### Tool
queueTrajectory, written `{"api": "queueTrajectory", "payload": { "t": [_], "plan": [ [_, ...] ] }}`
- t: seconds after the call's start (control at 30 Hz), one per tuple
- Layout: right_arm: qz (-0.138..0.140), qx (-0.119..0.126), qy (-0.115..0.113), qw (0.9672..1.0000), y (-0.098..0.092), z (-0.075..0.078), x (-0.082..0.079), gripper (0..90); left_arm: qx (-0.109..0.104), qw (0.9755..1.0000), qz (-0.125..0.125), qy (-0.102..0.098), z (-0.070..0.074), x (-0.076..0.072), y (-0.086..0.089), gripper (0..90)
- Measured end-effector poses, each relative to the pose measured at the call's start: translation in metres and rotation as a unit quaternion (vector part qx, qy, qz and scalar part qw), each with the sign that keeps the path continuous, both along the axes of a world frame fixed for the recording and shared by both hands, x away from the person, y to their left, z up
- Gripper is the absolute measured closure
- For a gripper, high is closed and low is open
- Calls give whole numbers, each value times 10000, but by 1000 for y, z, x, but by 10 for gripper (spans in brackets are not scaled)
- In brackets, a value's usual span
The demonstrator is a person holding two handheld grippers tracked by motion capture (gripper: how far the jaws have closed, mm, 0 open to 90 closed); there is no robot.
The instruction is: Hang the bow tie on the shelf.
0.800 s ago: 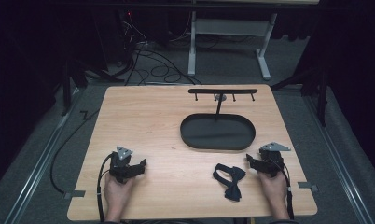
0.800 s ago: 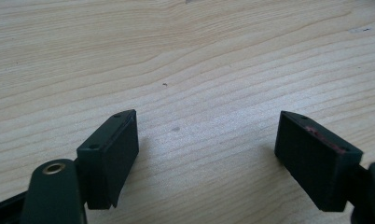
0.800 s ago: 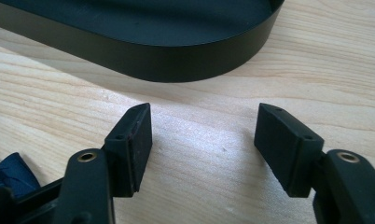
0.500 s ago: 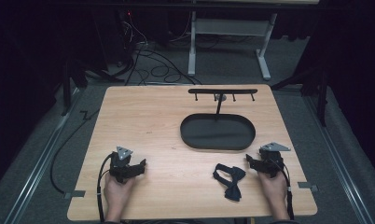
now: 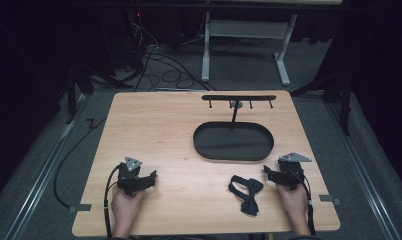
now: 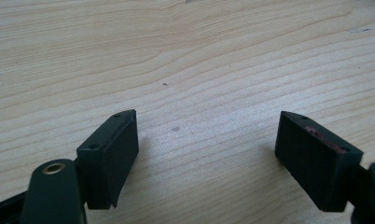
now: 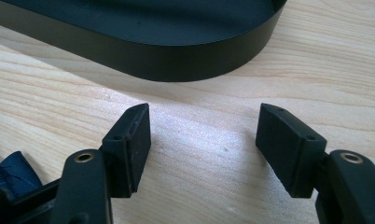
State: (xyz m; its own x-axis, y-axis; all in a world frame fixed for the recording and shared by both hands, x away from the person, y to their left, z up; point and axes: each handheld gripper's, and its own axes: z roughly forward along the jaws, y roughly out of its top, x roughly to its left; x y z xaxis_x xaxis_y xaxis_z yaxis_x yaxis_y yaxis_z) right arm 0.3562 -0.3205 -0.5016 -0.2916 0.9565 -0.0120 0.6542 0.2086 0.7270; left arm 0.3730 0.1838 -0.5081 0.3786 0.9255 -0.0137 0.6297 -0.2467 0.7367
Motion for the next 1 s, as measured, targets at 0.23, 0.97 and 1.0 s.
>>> {"api": "queueTrajectory", "payload": {
  "t": [0.23,0.97,1.0],
  "plan": [
    [-16,-1,0,10000,0,0,0,372,0,10000,-1,9,0,0,0,218],
    [39,286,5,9996,-3,8,-4,426,3,10000,-31,28,0,0,1,218],
    [50,387,-21,9992,-4,10,-7,436,2,10000,-29,27,0,0,1,218]
  ]
}}
